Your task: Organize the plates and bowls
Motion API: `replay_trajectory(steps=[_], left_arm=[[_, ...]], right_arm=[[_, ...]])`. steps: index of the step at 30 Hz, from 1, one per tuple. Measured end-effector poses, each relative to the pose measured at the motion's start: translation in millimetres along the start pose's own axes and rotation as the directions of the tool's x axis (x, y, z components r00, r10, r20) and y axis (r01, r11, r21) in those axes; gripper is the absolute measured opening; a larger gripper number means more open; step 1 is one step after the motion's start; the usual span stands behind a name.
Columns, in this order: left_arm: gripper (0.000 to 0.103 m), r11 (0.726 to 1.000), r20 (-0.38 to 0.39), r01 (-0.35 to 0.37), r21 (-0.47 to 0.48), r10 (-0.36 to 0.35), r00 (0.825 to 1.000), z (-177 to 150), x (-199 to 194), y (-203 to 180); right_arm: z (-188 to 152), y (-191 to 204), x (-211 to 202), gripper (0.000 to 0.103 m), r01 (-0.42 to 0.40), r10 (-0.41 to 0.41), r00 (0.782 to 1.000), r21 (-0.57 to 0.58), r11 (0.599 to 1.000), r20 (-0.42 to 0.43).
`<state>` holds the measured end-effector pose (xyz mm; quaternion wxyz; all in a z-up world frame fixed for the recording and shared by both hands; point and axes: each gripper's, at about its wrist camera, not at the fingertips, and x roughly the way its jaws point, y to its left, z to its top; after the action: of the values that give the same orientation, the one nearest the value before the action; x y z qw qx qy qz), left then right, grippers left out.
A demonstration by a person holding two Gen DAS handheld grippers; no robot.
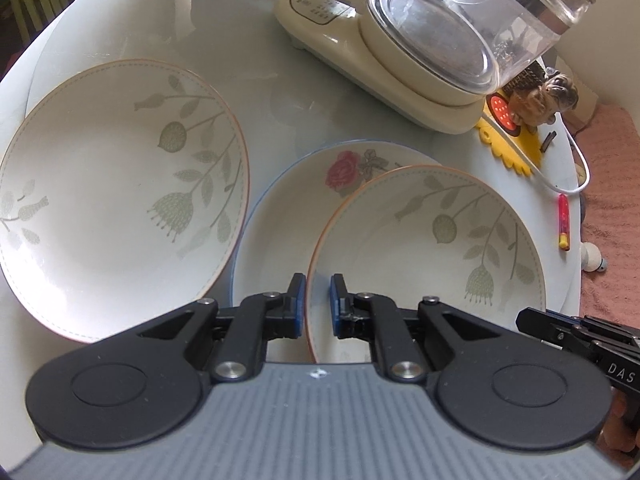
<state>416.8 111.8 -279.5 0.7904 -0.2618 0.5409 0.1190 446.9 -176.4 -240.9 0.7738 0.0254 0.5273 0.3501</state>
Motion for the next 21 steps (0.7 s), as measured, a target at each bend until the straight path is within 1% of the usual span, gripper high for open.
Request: replay_trajectory(steps=[3,5,8,10,13,15,19,21], left_arm=[[0.015,0.999,0.006,-0.030,0.021,0.030,1.000,2,0,-6],[0.015,0.999,0.008,-0.039,0.026,0.038,0.999,3,1,-7],[0.015,0.999,0.006,-0.032,0.008,0.032,0.999,5,0,-3],[0.015,0.999,0.004,-0.032,-0.006,0.032,0.999,6,-2,0],[0.021,1.000,0.006,-0.028,-0.002,0.028,1.000,6,-4,1],[0.021,1.000,0.004,-0.021,-0.008,0.021,1.000,4,-4,3],[0.022,1.000,0.024,-0.016,-0.010,0.016,1.000,2,-10,4],[0.022,1.000,0.037,-0.002,-0.011,0.003,0.999,1,-16,6]], right_arm=[[0,2,4,0.012,0.012,-0.012,1.000,0.005,1.000,-0.005],[0,5,7,0.012,0.024,-0.024,1.000,0.008,1.000,-0.005],[-2,11,11,0.011,0.049,-0.049,0.999,-0.017,0.999,-0.003],[-3,11,14,0.011,0.053,-0.053,0.999,-0.008,0.999,-0.012],[-3,14,17,0.011,0.068,-0.068,0.998,-0.003,0.998,-0.012],[-4,17,19,0.011,0.083,-0.083,0.997,-0.012,0.997,-0.005],[-5,22,21,0.012,0.109,-0.108,0.994,-0.043,0.993,0.014],[-5,23,21,0.012,0.118,-0.117,0.993,-0.044,0.992,0.018]])
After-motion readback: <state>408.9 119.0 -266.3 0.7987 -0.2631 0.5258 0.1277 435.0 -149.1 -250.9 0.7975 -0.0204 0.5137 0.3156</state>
